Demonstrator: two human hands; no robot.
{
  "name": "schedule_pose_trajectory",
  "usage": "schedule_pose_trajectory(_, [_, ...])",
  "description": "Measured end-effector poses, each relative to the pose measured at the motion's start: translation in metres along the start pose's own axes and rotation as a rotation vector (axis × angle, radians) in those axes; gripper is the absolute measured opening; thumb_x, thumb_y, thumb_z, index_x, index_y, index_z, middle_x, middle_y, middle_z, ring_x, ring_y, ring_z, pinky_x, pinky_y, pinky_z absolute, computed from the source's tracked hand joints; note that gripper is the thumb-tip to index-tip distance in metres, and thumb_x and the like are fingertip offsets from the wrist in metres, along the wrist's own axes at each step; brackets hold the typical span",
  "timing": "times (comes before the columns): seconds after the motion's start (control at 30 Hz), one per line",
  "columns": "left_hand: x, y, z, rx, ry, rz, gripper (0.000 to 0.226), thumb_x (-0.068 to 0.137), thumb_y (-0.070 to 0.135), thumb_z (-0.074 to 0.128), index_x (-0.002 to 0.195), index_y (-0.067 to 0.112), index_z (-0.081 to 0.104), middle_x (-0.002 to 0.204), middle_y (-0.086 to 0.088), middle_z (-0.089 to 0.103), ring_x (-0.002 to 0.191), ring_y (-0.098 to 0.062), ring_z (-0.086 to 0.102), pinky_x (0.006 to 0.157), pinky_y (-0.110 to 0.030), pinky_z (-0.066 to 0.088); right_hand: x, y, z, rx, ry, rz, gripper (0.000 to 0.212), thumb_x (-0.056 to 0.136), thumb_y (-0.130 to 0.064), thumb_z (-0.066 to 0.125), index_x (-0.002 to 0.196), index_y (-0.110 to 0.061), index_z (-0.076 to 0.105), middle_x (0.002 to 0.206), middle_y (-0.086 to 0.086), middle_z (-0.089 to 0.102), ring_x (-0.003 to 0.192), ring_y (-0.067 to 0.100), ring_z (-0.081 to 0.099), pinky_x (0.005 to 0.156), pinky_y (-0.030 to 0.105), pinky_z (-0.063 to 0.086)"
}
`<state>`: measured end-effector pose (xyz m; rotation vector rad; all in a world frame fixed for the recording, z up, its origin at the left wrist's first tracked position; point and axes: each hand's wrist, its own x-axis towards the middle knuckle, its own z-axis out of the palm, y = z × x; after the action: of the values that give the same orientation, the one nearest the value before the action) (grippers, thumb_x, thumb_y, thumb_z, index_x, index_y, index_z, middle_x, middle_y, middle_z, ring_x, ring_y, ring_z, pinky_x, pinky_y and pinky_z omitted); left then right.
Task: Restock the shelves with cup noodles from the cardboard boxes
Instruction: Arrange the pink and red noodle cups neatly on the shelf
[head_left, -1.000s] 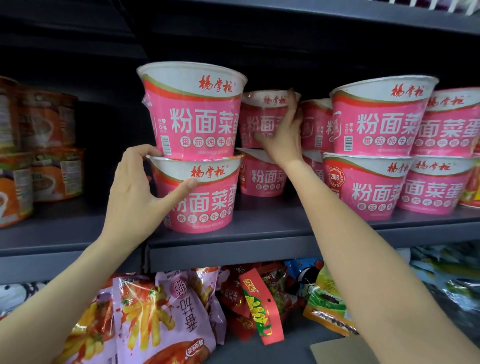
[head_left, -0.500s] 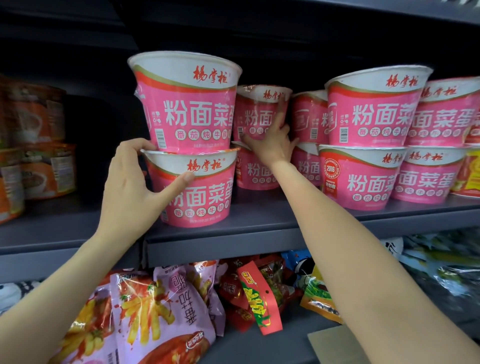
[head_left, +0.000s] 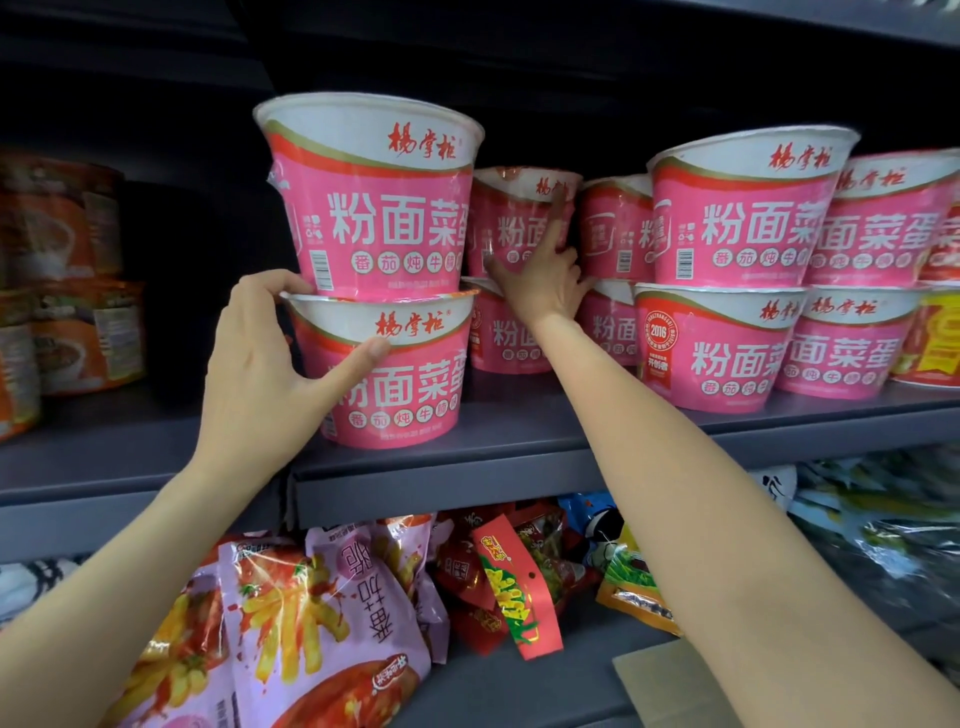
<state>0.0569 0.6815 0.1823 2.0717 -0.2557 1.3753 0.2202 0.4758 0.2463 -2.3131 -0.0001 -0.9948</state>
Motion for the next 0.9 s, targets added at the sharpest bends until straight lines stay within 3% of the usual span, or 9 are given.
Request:
schedule_pose_trajectory(0.13, [-0.001,0.000,-0.001,0.002,-0.003,0.001,0.078,0.065,0.075,0.059,0.119,0.023,0.036,0.124,0.003,0.047,0.110,-0.020,0.054,0.083,-0.044,0.051,-0.005,-0.007,-0.001,-0.055,-0.020,0.010,0.088,0.088,-0.059,0.051,0.150,-0.016,0.005,0.142,0.029,0.035,0.129,0.042,0.037,0.112,0.057,0.016])
schedule_pose_trajectory(0.27, [-0.003,0.005,-0.003,0.107,0.021,0.033,0.083,0.067,0.074,0.053,0.122,0.014,0.039,0.124,-0.003,0.048,0.111,-0.017,0.049,0.075,-0.032,0.042,-0.041,-0.003,-0.026,-0.037,-0.023,-0.125,0.080,0.091,-0.060,0.042,0.152,-0.026,0.003,0.153,0.027,0.018,0.139,0.043,0.021,0.114,0.058,0.009])
schedule_pose_trajectory(0.37, [-0.003,0.009,-0.003,0.209,0.077,0.110,0.083,0.072,0.072,0.052,0.120,0.006,0.043,0.125,-0.011,0.048,0.114,-0.024,0.045,0.075,-0.031,0.038,-0.088,0.026,-0.066,-0.011,0.164,-0.373,0.065,0.091,-0.045,0.052,0.147,-0.027,0.025,0.145,0.013,0.040,0.131,0.032,0.039,0.110,0.045,0.027])
schedule_pose_trajectory(0.47, [-0.002,0.010,-0.005,0.271,0.160,0.301,0.067,0.082,0.058,0.061,0.114,0.000,0.047,0.128,-0.020,0.049,0.120,-0.034,0.044,0.098,-0.030,0.032,-0.112,0.071,-0.104,0.059,0.412,-0.396,0.046,0.087,-0.030,0.058,0.131,-0.016,0.049,0.127,0.006,0.054,0.115,0.023,0.049,0.096,0.029,0.035])
schedule_pose_trajectory(0.57, [-0.014,0.019,-0.003,0.308,0.218,0.636,0.037,0.086,0.032,0.063,0.107,0.005,0.047,0.123,-0.017,0.052,0.112,-0.039,0.051,0.100,-0.034,0.031,-0.104,0.110,-0.126,0.145,0.452,-0.176,0.062,0.081,-0.032,0.069,0.135,-0.014,0.043,0.134,0.013,0.041,0.124,0.026,0.040,0.105,0.035,0.033])
schedule_pose_trajectory(0.67, [-0.032,0.058,0.022,0.151,-0.002,0.832,0.020,0.085,0.021,0.058,0.101,0.011,0.053,0.107,-0.008,0.064,0.100,-0.029,0.058,0.084,-0.039,0.043,-0.088,0.133,-0.141,0.293,0.259,-0.037,0.098,0.073,-0.036,0.079,0.148,-0.021,0.017,0.150,0.014,0.018,0.138,0.025,0.020,0.111,0.040,0.020])
schedule_pose_trajectory(0.7, [-0.035,0.076,0.035,0.102,-0.102,0.803,0.020,0.084,0.022,0.056,0.102,0.013,0.056,0.102,-0.004,0.066,0.096,-0.025,0.058,0.081,-0.037,0.045,-0.082,0.138,-0.146,0.327,0.198,-0.013,0.108,0.071,-0.038,0.081,0.150,-0.023,0.009,0.154,0.013,0.012,0.142,0.025,0.014,0.112,0.043,0.017])
schedule_pose_trajectory(0.77, [-0.033,0.109,0.069,0.015,-0.290,0.556,0.033,0.085,0.027,0.055,0.117,0.018,0.055,0.108,0.001,0.064,0.100,-0.017,0.056,0.082,-0.034,0.045,-0.072,0.146,-0.152,0.395,0.095,0.010,0.120,0.067,-0.038,0.084,0.150,-0.025,-0.001,0.158,0.008,0.006,0.145,0.024,0.008,0.114,0.047,0.015])
schedule_pose_trajectory(0.9, [-0.008,0.151,0.146,-0.456,-0.652,-0.133,0.088,0.080,0.035,0.068,0.149,0.028,0.013,0.143,-0.005,0.042,0.128,-0.020,0.044,0.106,-0.038,0.038,-0.064,0.151,-0.153,0.488,0.026,-0.023,0.117,0.069,-0.024,0.084,0.151,-0.029,0.001,0.154,0.006,0.015,0.140,0.019,0.022,0.105,0.034,0.023])
